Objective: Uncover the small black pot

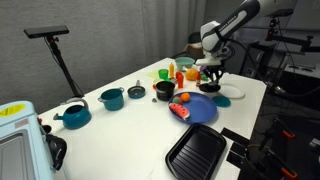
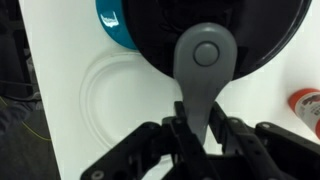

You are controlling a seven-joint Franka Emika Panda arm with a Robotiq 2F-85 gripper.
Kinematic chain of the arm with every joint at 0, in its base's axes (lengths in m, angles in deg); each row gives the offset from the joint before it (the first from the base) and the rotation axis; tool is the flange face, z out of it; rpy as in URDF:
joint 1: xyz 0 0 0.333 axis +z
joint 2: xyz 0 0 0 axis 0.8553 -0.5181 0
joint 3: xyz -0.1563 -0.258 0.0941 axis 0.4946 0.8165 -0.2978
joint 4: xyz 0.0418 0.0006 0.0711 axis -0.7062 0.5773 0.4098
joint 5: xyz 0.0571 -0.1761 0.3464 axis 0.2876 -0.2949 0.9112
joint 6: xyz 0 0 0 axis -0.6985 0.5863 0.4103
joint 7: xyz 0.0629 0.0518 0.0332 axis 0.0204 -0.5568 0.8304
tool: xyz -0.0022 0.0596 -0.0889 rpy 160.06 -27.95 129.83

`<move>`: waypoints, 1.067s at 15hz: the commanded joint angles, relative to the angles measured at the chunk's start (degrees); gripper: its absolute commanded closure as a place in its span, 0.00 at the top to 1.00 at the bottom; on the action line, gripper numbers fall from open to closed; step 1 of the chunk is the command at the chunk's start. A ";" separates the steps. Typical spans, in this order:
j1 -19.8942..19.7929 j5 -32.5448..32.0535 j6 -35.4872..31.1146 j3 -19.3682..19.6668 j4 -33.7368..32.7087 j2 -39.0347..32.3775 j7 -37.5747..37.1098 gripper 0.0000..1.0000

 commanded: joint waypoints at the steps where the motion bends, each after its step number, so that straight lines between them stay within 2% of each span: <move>1: 0.56 -0.83 -9.79 0.92 9.69 5.66 -5.42 0.07; 4: 0.36 -0.68 -14.69 1.39 11.97 7.17 -8.27 0.07; 8: 0.36 -1.60 -18.44 2.85 11.70 7.34 -12.31 0.07; 16: 0.28 -1.20 -17.77 2.38 8.20 3.89 -15.51 0.07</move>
